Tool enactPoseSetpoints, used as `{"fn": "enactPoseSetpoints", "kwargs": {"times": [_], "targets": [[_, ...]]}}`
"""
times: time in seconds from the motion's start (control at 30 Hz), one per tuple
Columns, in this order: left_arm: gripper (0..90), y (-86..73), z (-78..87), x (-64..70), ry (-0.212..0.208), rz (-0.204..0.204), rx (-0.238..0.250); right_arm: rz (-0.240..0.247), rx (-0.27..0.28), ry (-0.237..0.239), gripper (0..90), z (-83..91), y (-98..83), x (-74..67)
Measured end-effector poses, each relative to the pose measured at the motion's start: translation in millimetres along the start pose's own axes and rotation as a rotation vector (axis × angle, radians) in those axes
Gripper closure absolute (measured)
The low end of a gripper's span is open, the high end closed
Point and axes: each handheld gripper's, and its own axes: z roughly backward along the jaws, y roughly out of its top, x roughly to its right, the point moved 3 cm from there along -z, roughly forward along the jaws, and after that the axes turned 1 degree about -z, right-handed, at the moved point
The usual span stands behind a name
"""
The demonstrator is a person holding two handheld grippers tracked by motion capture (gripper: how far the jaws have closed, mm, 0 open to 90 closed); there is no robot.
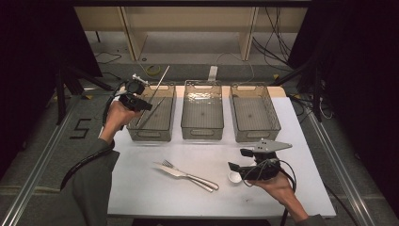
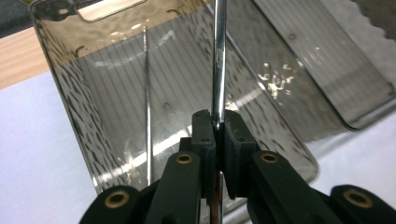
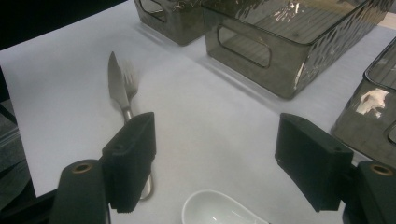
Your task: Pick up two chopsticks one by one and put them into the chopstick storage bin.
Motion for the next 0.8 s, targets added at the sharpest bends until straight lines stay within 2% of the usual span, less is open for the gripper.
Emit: {"fn": "enactPoseSetpoints", "kwargs": {"times": [0.07,0.37,0.53,0.6,0.67,0.8], "targets": [[84.0,1.5,-4.2,-3.1,0.012,-0.003,-0.007,0.003,-0.007,-0.003,29.1,-0.9,-0.5,-0.5],[84.0,4.4,-18.1,-16.0,0.046,0.030,-0.030,0.005,-0.013,0.008,28.5,-2.4,-0.8,-0.8],[84.0,-0.3,-26.8,-19.5,0.065,0.026,-0.040,0.009,-0.018,0.011,28.5,-2.9,-0.9,-1.6],[83.9,-3.6,-30.9,-20.6,0.058,0.035,-0.034,0.012,-0.020,0.010,28.5,-3.3,-1.0,-2.1],[83.9,-7.6,-35.8,-21.0,0.063,0.023,-0.044,0.013,-0.021,0.011,28.5,-3.5,-1.0,-2.1],[83.8,-12.0,-40.6,-23.9,0.061,0.051,-0.030,0.012,-0.019,0.010,28.4,-3.3,-0.8,-2.2]]}}
